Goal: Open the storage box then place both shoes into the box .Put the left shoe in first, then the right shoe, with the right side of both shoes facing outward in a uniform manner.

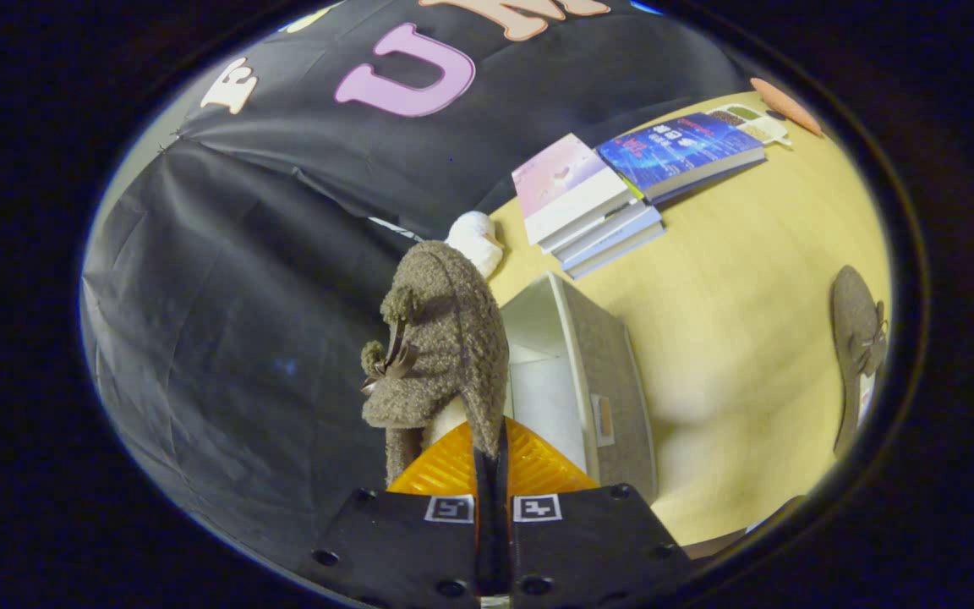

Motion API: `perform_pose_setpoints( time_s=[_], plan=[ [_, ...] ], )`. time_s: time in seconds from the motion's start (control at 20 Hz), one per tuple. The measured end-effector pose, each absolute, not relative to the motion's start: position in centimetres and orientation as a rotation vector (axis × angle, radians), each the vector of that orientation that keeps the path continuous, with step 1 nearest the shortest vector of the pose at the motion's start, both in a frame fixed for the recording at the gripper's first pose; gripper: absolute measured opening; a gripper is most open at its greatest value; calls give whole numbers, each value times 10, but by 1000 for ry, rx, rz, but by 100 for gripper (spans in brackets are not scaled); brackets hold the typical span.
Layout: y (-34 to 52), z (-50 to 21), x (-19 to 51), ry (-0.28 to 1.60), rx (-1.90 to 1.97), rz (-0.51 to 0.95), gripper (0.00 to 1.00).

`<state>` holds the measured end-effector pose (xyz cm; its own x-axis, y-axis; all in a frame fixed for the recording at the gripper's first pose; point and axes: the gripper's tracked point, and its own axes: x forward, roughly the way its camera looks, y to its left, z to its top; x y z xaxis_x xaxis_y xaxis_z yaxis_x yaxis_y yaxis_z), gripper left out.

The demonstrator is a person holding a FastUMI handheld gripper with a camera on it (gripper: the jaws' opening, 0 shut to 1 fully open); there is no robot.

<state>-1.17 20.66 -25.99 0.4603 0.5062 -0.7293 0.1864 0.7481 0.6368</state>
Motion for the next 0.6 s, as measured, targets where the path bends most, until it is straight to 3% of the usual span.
perform_pose_setpoints(
  time_s=[0.6],
  plan=[
    [263, -329, -49, 1319, 577, 150, 3]
  ],
)
